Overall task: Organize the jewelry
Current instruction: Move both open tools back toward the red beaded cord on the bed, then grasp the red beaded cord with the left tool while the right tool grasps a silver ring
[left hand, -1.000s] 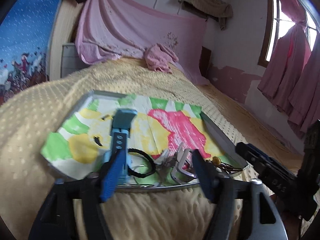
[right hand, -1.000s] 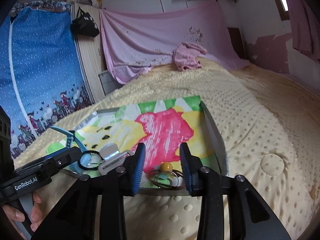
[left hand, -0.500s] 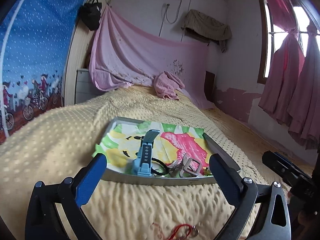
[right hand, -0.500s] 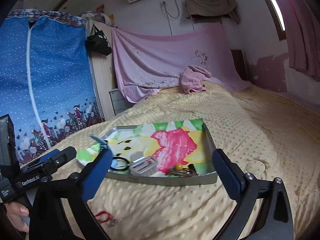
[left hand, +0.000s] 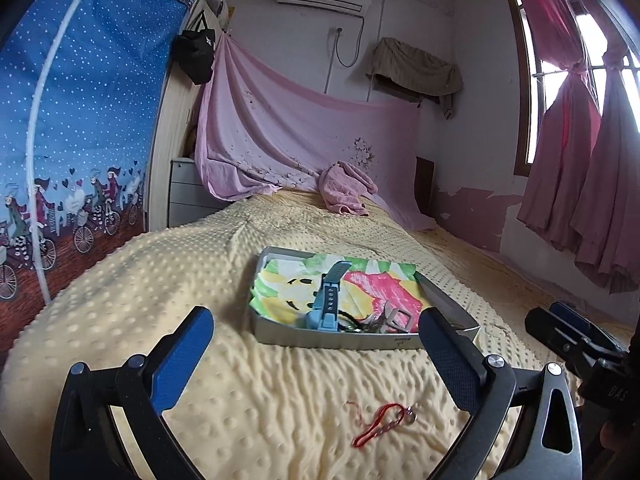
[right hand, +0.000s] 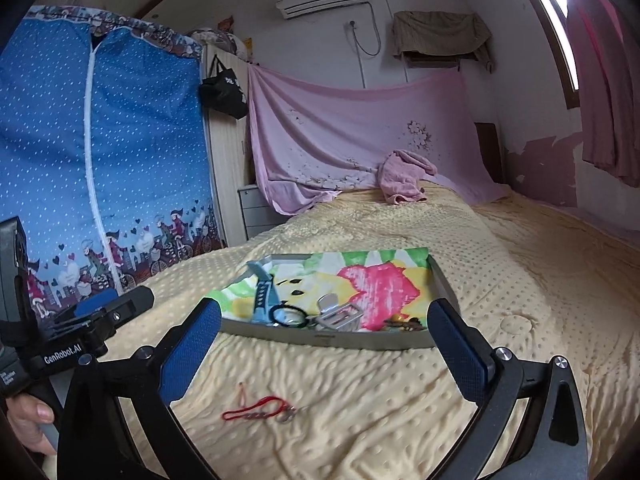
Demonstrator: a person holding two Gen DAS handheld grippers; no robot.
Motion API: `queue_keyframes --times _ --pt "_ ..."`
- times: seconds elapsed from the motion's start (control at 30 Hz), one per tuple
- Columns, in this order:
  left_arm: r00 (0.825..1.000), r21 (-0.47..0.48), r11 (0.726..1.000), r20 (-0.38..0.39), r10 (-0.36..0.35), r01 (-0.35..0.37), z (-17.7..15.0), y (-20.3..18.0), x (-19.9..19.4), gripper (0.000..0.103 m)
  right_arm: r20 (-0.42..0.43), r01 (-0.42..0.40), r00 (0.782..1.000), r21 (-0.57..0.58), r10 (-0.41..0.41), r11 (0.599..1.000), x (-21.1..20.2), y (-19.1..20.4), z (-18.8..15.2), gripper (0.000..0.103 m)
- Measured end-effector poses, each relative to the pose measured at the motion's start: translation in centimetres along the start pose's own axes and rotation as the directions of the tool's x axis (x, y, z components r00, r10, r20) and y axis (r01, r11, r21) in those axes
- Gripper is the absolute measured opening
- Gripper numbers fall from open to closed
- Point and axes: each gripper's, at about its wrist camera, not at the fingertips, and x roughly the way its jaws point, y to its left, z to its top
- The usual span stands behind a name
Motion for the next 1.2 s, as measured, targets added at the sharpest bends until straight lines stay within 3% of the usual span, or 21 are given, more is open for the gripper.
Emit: queue_keyframes --times 0.4,0.73,0.8,0.87,0.97,1.2 --pt "0.998 0.020 1.000 -0.054 0.022 -0.020 -2.5 1.9 -0.7 0.103 -0.069 0.017 0.997 -0.050 -0.021 0.999 0.3 1.0 -2.4 0.101" --pt "0.972 0.043 0.997 -0.229 -0.050 0.062 -5.6 1.6 2.5 0.103 -0.237 -0.004 0.971 -0.067 -0.012 0.998 4.1 0.0 -4.9 0.100" --pt "0.965 0.052 0.995 -0.251 -0.071 0.087 -6.0 1.3 2.8 0.102 -0.267 -0.020 0.964 -0.055 0.005 0.998 4.8 -0.2 -5.3 0.093" --pt "0.960 0.054 0.993 -0.266 -0.090 0.108 -6.4 1.1 2.9 0.097 -0.288 -0.027 0.958 -0.047 0.012 0.999 5.5 -0.3 -5.7 0.079" --pt "0.949 0.050 0.989 -0.294 -0.118 0.139 -6.8 0.9 3.3 0.090 -0.321 -0.035 0.947 -0.028 0.024 0.999 6.3 -0.5 -6.3 0.073" --pt "0.910 0.039 0.974 -0.366 -0.194 0.224 -7.5 0.2 4.6 0.059 -0.394 -0.073 0.917 0.002 0.068 0.997 7.9 -0.6 -7.7 0.047"
